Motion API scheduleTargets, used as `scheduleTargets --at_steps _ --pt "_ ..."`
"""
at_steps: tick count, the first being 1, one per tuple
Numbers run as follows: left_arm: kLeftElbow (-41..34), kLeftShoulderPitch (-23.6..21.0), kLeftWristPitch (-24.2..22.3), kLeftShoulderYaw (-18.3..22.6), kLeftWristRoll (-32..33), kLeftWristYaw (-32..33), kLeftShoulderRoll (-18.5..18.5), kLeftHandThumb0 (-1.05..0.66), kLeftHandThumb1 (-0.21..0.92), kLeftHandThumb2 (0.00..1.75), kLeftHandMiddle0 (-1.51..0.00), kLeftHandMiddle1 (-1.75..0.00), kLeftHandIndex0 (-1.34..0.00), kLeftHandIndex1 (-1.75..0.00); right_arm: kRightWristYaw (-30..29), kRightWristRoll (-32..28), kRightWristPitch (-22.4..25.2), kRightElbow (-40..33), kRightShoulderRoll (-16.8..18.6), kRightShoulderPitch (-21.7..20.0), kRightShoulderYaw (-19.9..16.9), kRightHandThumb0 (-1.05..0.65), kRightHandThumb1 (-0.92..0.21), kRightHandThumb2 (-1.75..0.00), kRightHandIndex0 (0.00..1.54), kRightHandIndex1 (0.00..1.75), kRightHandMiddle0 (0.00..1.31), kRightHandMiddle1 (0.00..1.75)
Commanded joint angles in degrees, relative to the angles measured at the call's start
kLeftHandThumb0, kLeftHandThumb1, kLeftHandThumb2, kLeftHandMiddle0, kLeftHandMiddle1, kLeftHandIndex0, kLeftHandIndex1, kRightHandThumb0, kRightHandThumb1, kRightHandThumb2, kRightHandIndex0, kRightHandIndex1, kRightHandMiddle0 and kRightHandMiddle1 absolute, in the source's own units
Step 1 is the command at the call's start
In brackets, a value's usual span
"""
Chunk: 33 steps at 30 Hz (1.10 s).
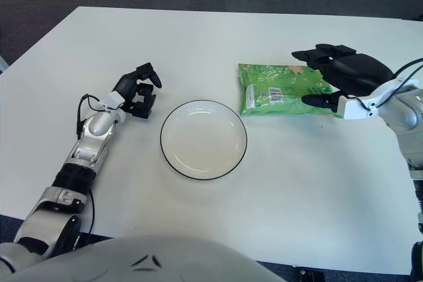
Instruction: Put the snack into the plate.
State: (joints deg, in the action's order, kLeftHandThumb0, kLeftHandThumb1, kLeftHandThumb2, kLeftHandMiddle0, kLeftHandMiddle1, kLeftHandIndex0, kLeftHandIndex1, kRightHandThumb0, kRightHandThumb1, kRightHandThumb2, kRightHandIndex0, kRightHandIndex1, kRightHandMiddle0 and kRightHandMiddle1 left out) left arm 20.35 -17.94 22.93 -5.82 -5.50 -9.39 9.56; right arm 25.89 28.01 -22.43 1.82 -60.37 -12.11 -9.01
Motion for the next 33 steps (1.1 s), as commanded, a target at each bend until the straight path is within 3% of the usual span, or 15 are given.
scheduleTargets --at_steps 1,9,15,33 --pt "1.6 3.8 -0.6 -0.9 -0.8 0.6 -1.1 -0.46 0.37 1.24 -1.25 -1.75 -0.57 -1.75 -0.6 1.7 -1.2 2.5 -1.5 -4.7 2.2 -0.98 -0.92 -0.76 0.09 0.06 0.0 0.38" --pt "1.0 4.0 -1.3 -1.4 -1.8 0.9 -1.0 -0.47 0.35 1.27 -1.26 -1.75 -0.58 -1.75 -0.4 2.4 -3.2 5.4 -1.8 -9.7 4.9 -0.99 -0.92 -0.8 0.1 0.07 0.0 0.41" --pt "0.7 4.1 -1.9 -1.5 -2.6 1.3 -1.0 -0.47 0.35 1.28 -1.27 -1.75 -0.59 -1.75 0.2 4.3 -2.6 7.8 0.4 -16.0 9.6 -0.99 -0.92 -0.8 0.09 0.07 0.0 0.41" --pt "-0.8 4.5 -2.8 -0.7 0.7 0.6 -1.9 -0.45 0.4 1.22 -1.22 -1.75 -0.55 -1.75 3.0 3.6 -6.7 15.4 3.3 -20.2 17.3 -1.02 -0.92 -0.81 0.04 0.05 0.0 0.37"
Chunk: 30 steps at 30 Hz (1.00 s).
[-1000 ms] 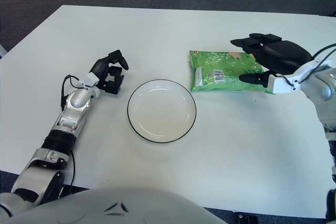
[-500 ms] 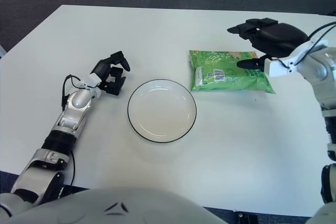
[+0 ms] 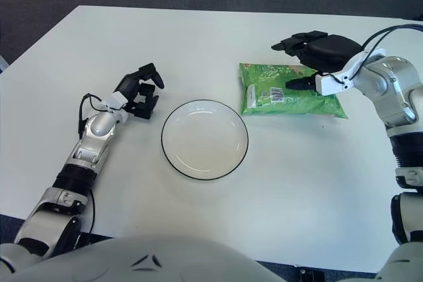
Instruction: Put the snack into the plate.
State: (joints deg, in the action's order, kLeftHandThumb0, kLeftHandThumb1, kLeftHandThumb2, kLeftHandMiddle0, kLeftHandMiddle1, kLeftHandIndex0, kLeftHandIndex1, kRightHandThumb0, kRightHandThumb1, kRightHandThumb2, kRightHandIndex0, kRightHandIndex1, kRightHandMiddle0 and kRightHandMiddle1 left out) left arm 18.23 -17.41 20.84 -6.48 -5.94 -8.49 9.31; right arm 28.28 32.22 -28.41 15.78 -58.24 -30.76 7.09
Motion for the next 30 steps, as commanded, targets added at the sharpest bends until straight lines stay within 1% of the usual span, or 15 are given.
scheduleTargets --at_steps 1,10,14,20,26,30 --pt "1.3 4.0 -0.8 0.1 1.3 -0.3 -1.6 -0.45 0.4 1.22 -1.22 -1.75 -0.55 -1.75 0.7 -0.6 -0.9 2.0 1.4 -1.6 1.5 -1.02 -0.92 -0.8 0.04 0.05 0.0 0.37" --pt "0.2 4.4 -1.0 -0.2 0.9 0.3 -1.5 -0.46 0.37 1.25 -1.25 -1.75 -0.57 -1.75 3.2 -1.0 -2.7 7.1 2.9 -2.2 4.3 -1.04 -0.92 -0.83 0.0 0.02 0.0 0.31" --pt "0.5 4.3 -1.0 -0.3 0.4 0.3 -1.2 -0.46 0.38 1.24 -1.23 -1.75 -0.56 -1.75 6.7 -2.6 -2.0 8.5 3.8 -1.8 5.5 -1.05 -0.92 -0.82 0.0 0.0 0.0 0.27" --pt "0.8 4.2 -0.6 -0.2 0.5 0.3 -1.3 -0.46 0.38 1.24 -1.22 -1.75 -0.56 -1.75 9.2 -3.2 0.0 9.5 5.0 -0.8 6.7 -1.05 -0.92 -0.81 0.0 0.0 0.0 0.23" --pt "1.7 3.7 -0.7 -0.3 0.6 0.1 -1.4 -0.46 0.38 1.23 -1.21 -1.75 -0.56 -1.75 8.3 -0.4 1.6 12.2 6.5 -0.8 9.1 -1.05 -0.92 -0.77 0.0 0.0 0.0 0.21" --pt "2.5 3.4 -0.4 -0.3 0.7 0.0 -1.5 -0.45 0.4 1.22 -1.19 -1.75 -0.55 -1.75 6.2 1.2 1.7 14.6 7.5 -1.6 10.5 -1.05 -0.92 -0.74 0.0 0.0 0.0 0.21"
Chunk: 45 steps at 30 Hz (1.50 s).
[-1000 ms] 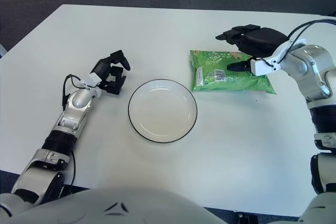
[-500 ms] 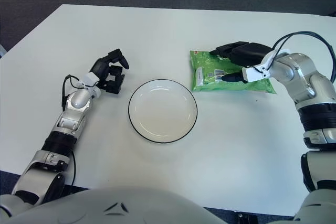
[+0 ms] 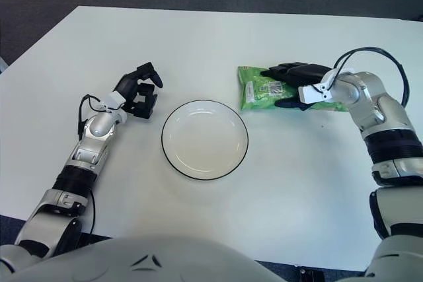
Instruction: Put the snack into the plate.
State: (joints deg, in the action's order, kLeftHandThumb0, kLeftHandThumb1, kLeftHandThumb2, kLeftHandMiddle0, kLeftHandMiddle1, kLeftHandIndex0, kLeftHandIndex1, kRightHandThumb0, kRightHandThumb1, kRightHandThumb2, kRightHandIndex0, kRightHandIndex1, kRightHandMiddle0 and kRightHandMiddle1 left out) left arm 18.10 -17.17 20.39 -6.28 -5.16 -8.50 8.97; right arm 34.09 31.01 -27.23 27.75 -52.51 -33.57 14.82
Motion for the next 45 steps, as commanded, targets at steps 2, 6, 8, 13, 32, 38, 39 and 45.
scheduleTargets --at_steps 2,6,8,13,32,38,39,45 --pt "2.8 3.1 0.2 -0.5 -0.1 0.1 -1.2 -0.45 0.4 1.21 -1.18 -1.75 -0.54 -1.75 -1.3 3.2 0.4 4.5 2.5 0.7 3.4 -1.05 -0.92 -0.74 0.0 0.0 0.0 0.2" --pt "2.8 3.1 0.0 -0.5 -0.1 0.2 -1.4 -0.45 0.41 1.21 -1.18 -1.75 -0.54 -1.75 -4.5 4.3 -0.1 7.2 3.2 0.0 4.3 -1.05 -0.92 -0.72 0.0 0.0 0.0 0.19" --pt "2.6 3.1 -0.2 -0.5 0.1 0.3 -1.6 -0.45 0.4 1.21 -1.18 -1.75 -0.54 -1.75 -7.2 5.1 -0.4 8.6 3.6 -0.1 4.6 -1.05 -0.92 -0.72 0.0 0.0 0.0 0.18" --pt "2.4 3.2 -0.3 -0.5 0.3 0.2 -1.8 -0.45 0.39 1.22 -1.2 -1.75 -0.55 -1.75 -16.3 7.6 0.1 12.8 4.5 -0.4 5.1 -1.05 -0.92 -0.73 0.0 0.0 0.0 0.25" --pt "2.9 3.0 0.8 -1.0 -0.4 0.8 -2.3 -0.46 0.36 1.26 -1.26 -1.75 -0.57 -1.75 -61.2 14.5 6.9 6.1 7.8 7.0 -0.1 -0.01 -0.04 -1.5 0.85 1.34 0.74 1.74" --pt "3.3 2.8 0.7 -1.2 -0.5 1.0 -2.5 -0.46 0.36 1.26 -1.27 -1.75 -0.58 -1.75 -58.6 9.8 6.5 2.3 8.0 8.7 -3.1 0.0 0.02 -1.59 0.93 1.42 0.72 1.75" --pt "3.4 2.7 0.8 -1.2 -0.5 1.0 -2.5 -0.46 0.36 1.26 -1.27 -1.75 -0.58 -1.75 -58.0 9.0 6.6 1.2 8.1 9.0 -3.7 0.0 0.01 -1.59 0.91 1.46 0.69 1.75" --pt "4.0 2.2 1.3 -1.3 -0.8 1.4 -2.5 -0.47 0.35 1.28 -1.28 -1.75 -0.59 -1.75 -50.0 3.2 10.9 -12.8 9.2 10.9 -8.3 0.0 -0.09 -1.56 0.79 1.66 0.58 1.75"
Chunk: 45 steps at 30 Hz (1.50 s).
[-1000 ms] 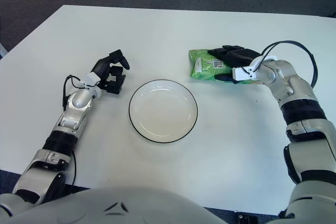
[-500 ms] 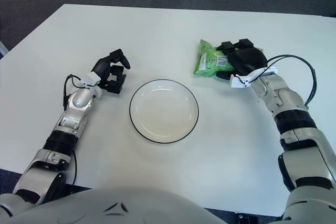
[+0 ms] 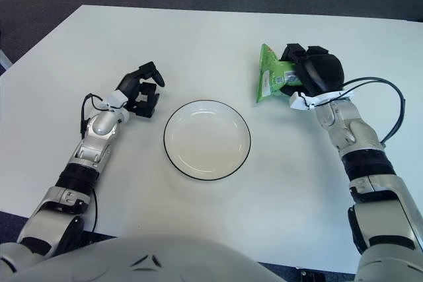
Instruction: Put the snack into the plate.
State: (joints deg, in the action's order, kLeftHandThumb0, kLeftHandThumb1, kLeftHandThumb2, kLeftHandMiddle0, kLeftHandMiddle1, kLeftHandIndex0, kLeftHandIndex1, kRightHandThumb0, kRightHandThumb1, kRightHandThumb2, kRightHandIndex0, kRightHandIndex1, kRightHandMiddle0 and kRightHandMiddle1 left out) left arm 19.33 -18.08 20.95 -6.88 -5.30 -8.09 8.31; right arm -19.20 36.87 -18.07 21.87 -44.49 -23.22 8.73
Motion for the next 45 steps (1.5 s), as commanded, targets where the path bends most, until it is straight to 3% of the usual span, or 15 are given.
scheduleTargets --at_steps 1,13,21,24,33,45 --pt "3.0 3.0 0.8 -0.7 -0.7 1.1 -1.8 -0.47 0.34 1.28 -1.28 -1.75 -0.59 -1.75 4.2 -3.0 2.4 -8.5 1.4 0.9 -2.7 0.0 -0.1 -1.55 0.77 1.69 0.56 1.75" --pt "3.1 2.3 -0.7 -0.9 -1.4 1.4 -1.4 -0.48 0.33 1.3 -1.27 -1.75 -0.6 -1.75 14.8 -6.6 8.7 -26.6 5.5 2.4 -6.5 0.0 -0.07 -1.59 0.8 1.71 0.57 1.75" --pt "2.8 1.8 -3.2 -0.9 -3.1 2.8 -1.3 -0.47 0.33 1.3 -1.26 -1.75 -0.6 -1.75 17.3 -7.9 8.4 -30.8 9.3 0.5 -6.1 0.0 -0.04 -1.62 0.84 1.68 0.59 1.75" --pt "2.9 1.4 -4.3 -1.0 -3.7 3.4 -1.2 -0.47 0.33 1.3 -1.25 -1.75 -0.6 -1.75 20.9 -8.6 10.4 -34.8 11.5 -0.8 -4.6 0.0 -0.03 -1.64 0.84 1.7 0.59 1.75" --pt "2.3 1.2 -6.4 -1.1 -4.4 4.5 -1.4 -0.49 0.3 1.33 -1.27 -1.75 -0.62 -1.75 28.2 -10.1 11.1 -37.3 13.8 -4.1 -2.5 0.0 -0.03 -1.65 0.83 1.73 0.6 1.75" --pt "1.2 1.4 -7.7 -1.4 -4.9 5.6 -2.1 -0.5 0.28 1.36 -1.28 -1.75 -0.65 -1.75 35.0 -14.5 6.9 -38.2 16.1 -2.9 1.1 0.0 0.0 -1.68 0.83 1.74 0.62 1.75"
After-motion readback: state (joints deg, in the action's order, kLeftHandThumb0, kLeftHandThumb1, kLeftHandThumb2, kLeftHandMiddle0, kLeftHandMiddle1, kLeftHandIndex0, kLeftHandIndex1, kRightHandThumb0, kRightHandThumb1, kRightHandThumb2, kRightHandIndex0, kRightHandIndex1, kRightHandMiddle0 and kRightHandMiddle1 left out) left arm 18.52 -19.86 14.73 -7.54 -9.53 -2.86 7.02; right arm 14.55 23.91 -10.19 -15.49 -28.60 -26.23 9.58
